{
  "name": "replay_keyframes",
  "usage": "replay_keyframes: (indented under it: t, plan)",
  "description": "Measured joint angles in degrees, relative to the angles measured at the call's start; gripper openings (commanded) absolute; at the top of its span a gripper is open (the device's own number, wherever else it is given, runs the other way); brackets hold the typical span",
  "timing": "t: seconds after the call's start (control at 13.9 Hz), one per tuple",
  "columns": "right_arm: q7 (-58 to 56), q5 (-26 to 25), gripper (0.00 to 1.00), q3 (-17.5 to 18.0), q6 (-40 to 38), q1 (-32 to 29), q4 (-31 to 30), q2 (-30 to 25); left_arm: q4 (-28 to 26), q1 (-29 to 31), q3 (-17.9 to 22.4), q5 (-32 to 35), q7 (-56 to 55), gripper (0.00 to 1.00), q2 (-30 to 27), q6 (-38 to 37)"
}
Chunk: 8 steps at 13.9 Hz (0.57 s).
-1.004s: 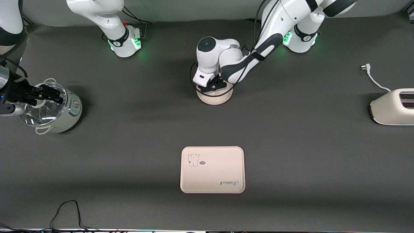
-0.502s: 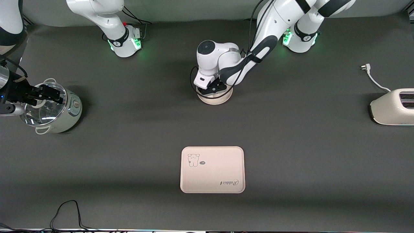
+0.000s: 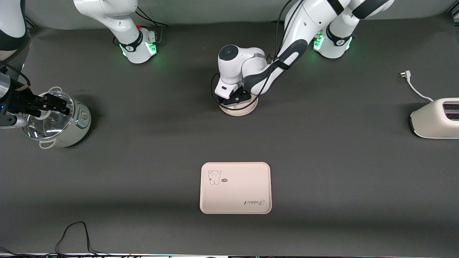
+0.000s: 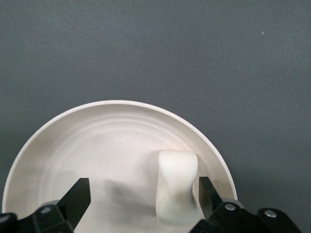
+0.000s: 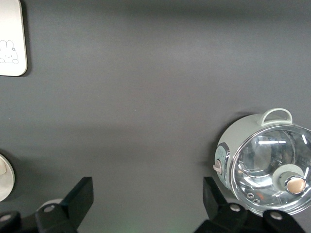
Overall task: Place bun in plate and plate on tray
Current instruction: 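Lower the bun onto the plate and open the left gripper, then raise the left gripper and withdraw it toward its base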
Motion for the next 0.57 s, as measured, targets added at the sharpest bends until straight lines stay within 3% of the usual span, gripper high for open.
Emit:
replay_keyframes:
  t: [0.36,0.57]
  plan:
    - [0.0,0.0,1.0,0.0,0.0,0.0,0.0,0.0,2.22,0.0,0.0,0.2,0.18,1.0,-0.85,-1.77]
    - [0.0,0.0,1.0,0.0,0.0,0.0,0.0,0.0,5.37,0.15,-0.41,-0.64,3.17,1.0,-3.54,-6.62]
